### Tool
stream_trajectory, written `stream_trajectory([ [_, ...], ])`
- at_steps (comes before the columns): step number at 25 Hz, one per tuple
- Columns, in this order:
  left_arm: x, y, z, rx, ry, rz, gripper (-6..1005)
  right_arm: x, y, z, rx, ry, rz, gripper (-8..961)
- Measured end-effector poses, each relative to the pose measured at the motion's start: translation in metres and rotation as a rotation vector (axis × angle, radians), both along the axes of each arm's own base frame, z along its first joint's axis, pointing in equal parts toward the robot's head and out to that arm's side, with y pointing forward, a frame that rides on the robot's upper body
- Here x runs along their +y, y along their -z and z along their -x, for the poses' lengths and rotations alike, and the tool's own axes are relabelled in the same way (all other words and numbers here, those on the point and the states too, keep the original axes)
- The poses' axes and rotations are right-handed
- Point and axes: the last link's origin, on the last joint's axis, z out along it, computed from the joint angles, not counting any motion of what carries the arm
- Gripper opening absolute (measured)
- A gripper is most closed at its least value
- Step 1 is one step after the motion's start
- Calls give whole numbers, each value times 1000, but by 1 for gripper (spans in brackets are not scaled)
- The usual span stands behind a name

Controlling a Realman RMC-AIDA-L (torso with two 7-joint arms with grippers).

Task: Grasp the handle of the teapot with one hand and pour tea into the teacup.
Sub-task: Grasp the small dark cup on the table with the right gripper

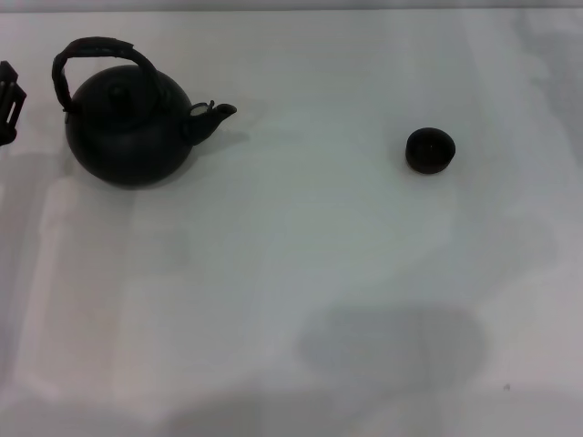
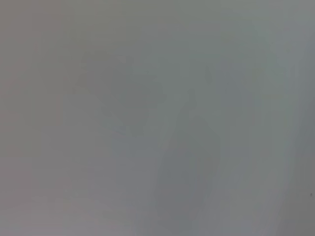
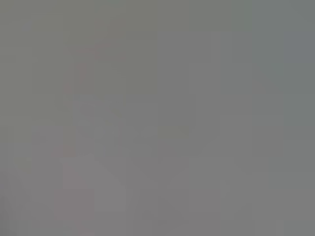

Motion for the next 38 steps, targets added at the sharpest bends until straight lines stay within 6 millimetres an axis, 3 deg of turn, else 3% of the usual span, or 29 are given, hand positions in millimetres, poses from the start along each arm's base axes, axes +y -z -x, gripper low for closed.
stream_trajectory([
  [4,-2,0,0,36,1,-8,763,16,14,30,115,-107,204,832],
  [8,-7,3,-1,65,-2,-11,763,15,15,43,167,-180,326,831],
  [17,-8,8,-1,-32,-68,-56,754,6,9,86,232,-325,790,828],
  [24,-7,8,-2,-78,-62,-60,754,4,18,120,-12,-361,1086,826],
  [30,-6,6,-2,-120,-57,-62,753,6,56,147,-259,-275,1243,824],
  [38,-8,4,1,-120,-65,-67,753,4,90,152,-481,-138,1295,821],
])
